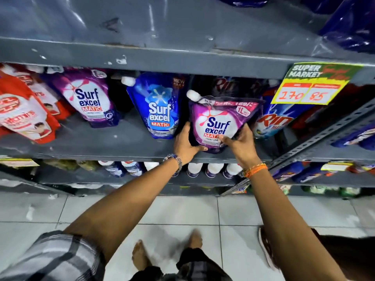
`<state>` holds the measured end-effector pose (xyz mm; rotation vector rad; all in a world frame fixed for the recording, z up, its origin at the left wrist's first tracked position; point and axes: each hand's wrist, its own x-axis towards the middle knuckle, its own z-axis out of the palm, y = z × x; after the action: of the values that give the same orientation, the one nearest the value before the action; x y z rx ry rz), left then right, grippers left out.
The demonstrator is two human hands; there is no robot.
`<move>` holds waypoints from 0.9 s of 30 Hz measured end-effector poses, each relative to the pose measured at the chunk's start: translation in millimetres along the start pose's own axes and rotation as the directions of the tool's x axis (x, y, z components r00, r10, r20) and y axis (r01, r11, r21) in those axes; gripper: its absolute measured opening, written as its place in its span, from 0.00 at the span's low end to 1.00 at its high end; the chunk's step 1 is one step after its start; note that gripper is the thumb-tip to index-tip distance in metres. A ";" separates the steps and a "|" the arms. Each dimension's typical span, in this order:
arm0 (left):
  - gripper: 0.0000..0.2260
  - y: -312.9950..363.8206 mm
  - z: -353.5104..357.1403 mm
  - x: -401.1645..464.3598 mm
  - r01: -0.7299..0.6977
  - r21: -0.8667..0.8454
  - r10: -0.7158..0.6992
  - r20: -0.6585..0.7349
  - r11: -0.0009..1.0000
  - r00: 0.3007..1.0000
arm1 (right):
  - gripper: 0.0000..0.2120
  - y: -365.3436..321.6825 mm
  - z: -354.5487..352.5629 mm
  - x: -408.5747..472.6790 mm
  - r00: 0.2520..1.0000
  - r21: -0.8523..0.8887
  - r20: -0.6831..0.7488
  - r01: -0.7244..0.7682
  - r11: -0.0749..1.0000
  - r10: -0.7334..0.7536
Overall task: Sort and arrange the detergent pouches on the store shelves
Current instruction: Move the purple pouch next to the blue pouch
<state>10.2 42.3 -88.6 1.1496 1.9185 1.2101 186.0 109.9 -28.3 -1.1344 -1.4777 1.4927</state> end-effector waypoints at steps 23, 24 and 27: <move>0.44 -117.7 -308.5 -58.7 -0.038 -0.026 0.030 -0.251 0.999 0.967 | 0.28 -32.5 322.8 -39.0 0.956 -0.082 0.290 0.065 0.994 -0.039; 0.45 -121.8 -313.6 -55.5 -0.021 -0.018 0.016 -0.252 1.000 0.968 | 0.28 -29.6 330.2 -35.6 0.959 -0.088 0.281 0.061 0.994 -0.034; 0.45 -130.1 -321.3 -48.2 -0.007 -0.028 0.000 -0.248 1.000 0.969 | 0.29 -23.1 342.8 -30.4 0.964 -0.105 0.264 0.059 0.993 -0.029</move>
<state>-276.9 -157.1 -72.9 1.0265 2.0726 1.4369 -127.0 -34.9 -20.6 -0.9887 -1.7739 1.5927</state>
